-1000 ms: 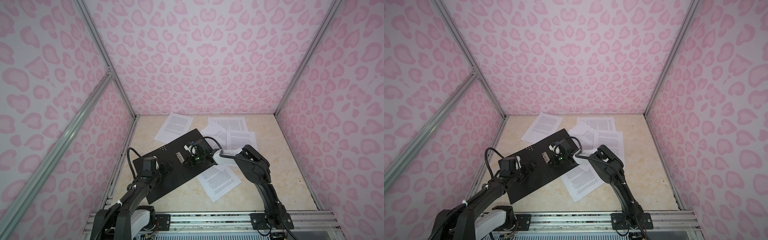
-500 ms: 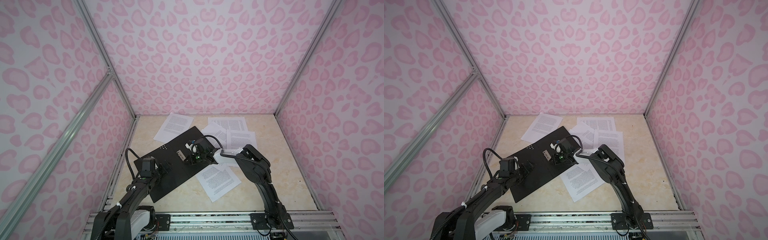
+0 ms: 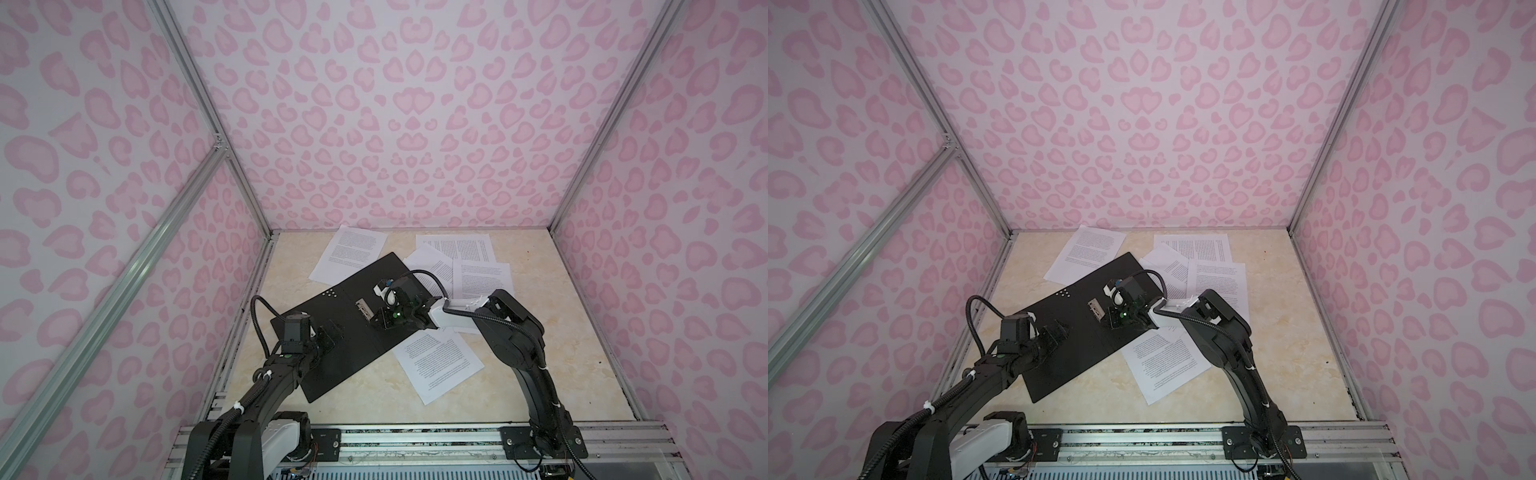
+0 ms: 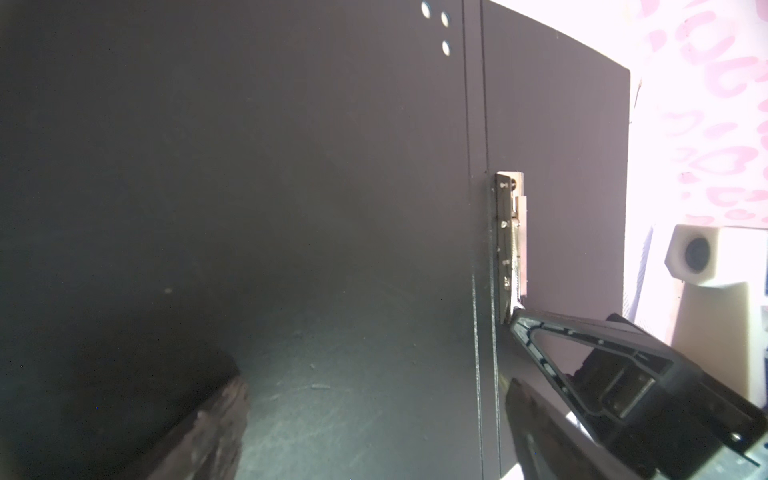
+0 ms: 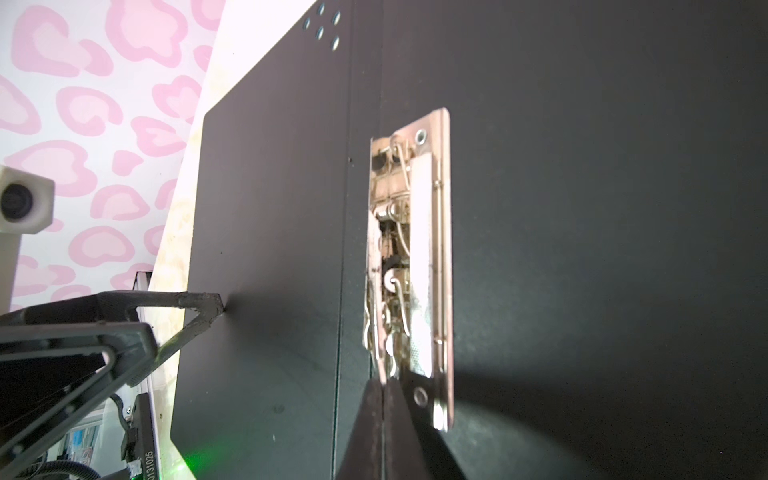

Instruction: Put the files into the folder

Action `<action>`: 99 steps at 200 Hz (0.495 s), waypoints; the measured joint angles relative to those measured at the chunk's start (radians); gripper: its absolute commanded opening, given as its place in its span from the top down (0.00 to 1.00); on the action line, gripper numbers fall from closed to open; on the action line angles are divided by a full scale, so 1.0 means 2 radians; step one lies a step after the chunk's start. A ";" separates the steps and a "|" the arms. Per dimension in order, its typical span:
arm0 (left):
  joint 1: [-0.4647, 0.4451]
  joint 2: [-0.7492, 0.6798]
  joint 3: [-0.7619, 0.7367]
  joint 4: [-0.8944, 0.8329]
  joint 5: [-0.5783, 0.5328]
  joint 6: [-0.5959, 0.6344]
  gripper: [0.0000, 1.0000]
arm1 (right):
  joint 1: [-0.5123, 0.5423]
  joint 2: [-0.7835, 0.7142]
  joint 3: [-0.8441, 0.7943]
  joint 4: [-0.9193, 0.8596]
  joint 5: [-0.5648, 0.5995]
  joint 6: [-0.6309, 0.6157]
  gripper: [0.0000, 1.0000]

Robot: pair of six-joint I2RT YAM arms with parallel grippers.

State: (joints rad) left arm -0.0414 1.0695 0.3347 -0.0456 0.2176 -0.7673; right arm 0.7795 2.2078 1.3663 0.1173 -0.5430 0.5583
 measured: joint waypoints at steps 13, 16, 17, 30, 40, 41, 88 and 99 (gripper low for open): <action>0.000 0.000 0.000 0.001 0.000 0.000 0.02 | 0.000 -0.005 0.004 -0.016 0.002 -0.001 1.00; 0.000 0.001 0.000 0.001 0.000 0.000 0.02 | 0.000 -0.006 0.006 -0.020 0.002 -0.001 1.00; 0.000 0.001 0.000 0.002 0.000 0.000 0.02 | 0.000 -0.007 0.006 -0.021 0.002 -0.001 1.00; 0.000 0.003 0.001 0.002 -0.001 0.000 0.02 | 0.000 -0.010 0.011 -0.032 0.002 -0.001 1.00; 0.000 0.003 0.001 0.003 -0.001 0.000 0.02 | 0.000 -0.014 0.014 -0.041 0.002 -0.001 1.00; 0.000 0.003 0.001 0.003 -0.001 0.000 0.02 | 0.000 -0.014 0.014 -0.041 0.002 -0.001 1.00; 0.000 0.006 0.001 0.006 -0.001 0.000 0.02 | -0.001 -0.028 0.023 -0.063 -0.003 0.003 0.95; 0.000 0.006 0.001 0.007 -0.001 0.000 0.02 | -0.001 -0.034 0.023 -0.069 -0.006 0.004 0.86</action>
State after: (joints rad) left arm -0.0406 1.0813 0.3374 -0.0322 0.2161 -0.7673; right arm 0.7769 2.1407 1.4120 -0.0208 -0.5545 0.5659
